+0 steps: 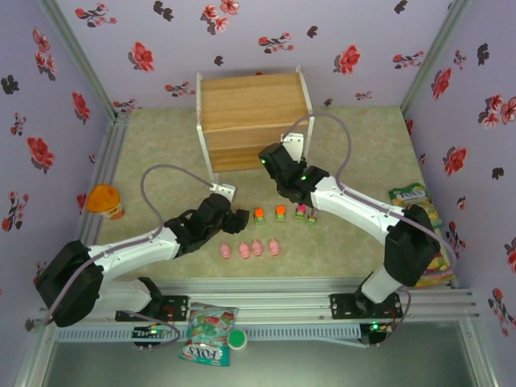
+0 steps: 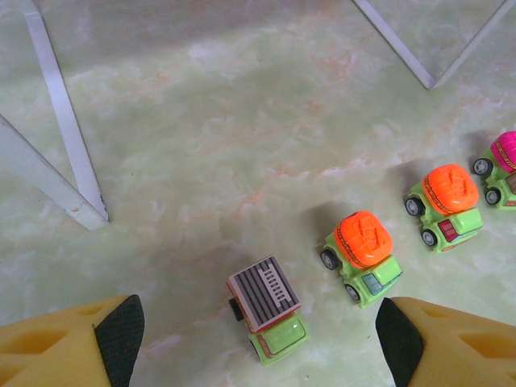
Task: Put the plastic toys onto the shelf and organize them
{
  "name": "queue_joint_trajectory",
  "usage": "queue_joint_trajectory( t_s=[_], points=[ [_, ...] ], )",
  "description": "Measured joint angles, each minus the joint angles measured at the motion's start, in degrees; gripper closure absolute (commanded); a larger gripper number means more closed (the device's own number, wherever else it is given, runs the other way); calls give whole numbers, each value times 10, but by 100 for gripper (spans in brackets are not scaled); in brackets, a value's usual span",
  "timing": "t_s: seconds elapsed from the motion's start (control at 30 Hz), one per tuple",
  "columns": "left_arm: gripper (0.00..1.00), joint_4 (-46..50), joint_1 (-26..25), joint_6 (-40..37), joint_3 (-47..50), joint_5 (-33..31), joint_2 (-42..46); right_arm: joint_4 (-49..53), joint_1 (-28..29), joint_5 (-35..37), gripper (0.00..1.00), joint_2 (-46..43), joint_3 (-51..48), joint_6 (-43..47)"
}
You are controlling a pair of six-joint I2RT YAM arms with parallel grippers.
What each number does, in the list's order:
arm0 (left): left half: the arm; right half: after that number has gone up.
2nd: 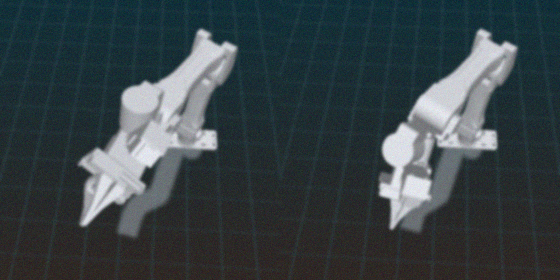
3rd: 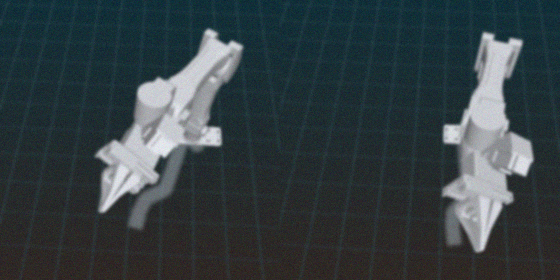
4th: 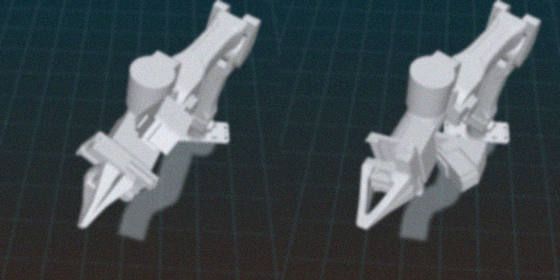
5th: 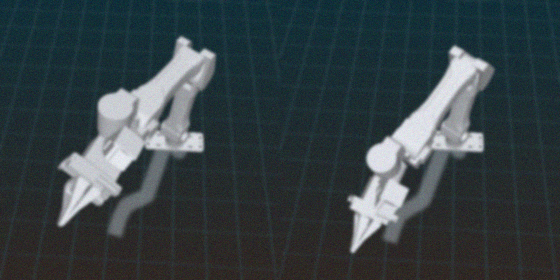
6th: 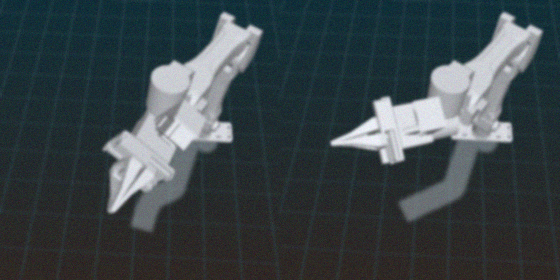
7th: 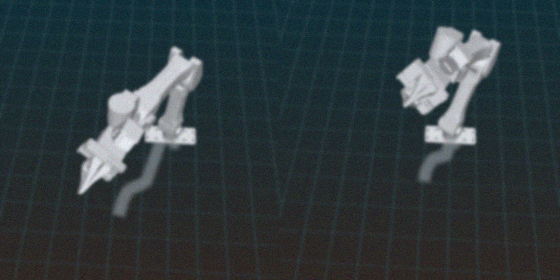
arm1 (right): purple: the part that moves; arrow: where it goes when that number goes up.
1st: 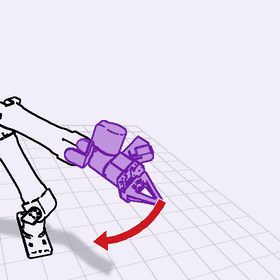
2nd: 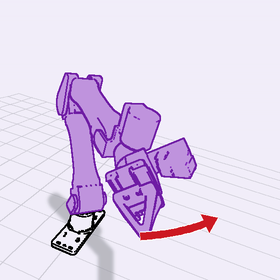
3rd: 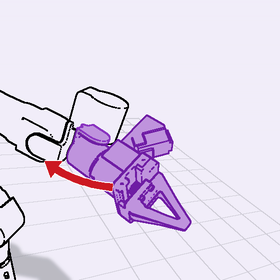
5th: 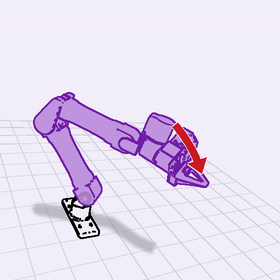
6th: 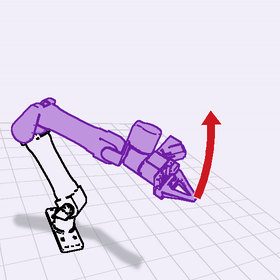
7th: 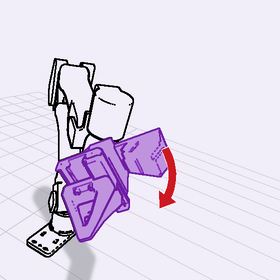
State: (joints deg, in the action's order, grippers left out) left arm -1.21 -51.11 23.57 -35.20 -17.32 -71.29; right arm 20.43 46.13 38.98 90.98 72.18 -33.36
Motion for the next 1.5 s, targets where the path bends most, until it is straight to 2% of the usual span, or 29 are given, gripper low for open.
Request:
queue_joint_trajectory(
  t_s=[0.23, 1.5],
  points=[
    [19, 0, 0, -1, 0, 0, 0, -9, -2, -2, 78, 28, 5, 0],
    [19, 0, 0, -2, 0, 0, 0, -12, -35, 9, 72, 65, 28, 4]
  ],
)
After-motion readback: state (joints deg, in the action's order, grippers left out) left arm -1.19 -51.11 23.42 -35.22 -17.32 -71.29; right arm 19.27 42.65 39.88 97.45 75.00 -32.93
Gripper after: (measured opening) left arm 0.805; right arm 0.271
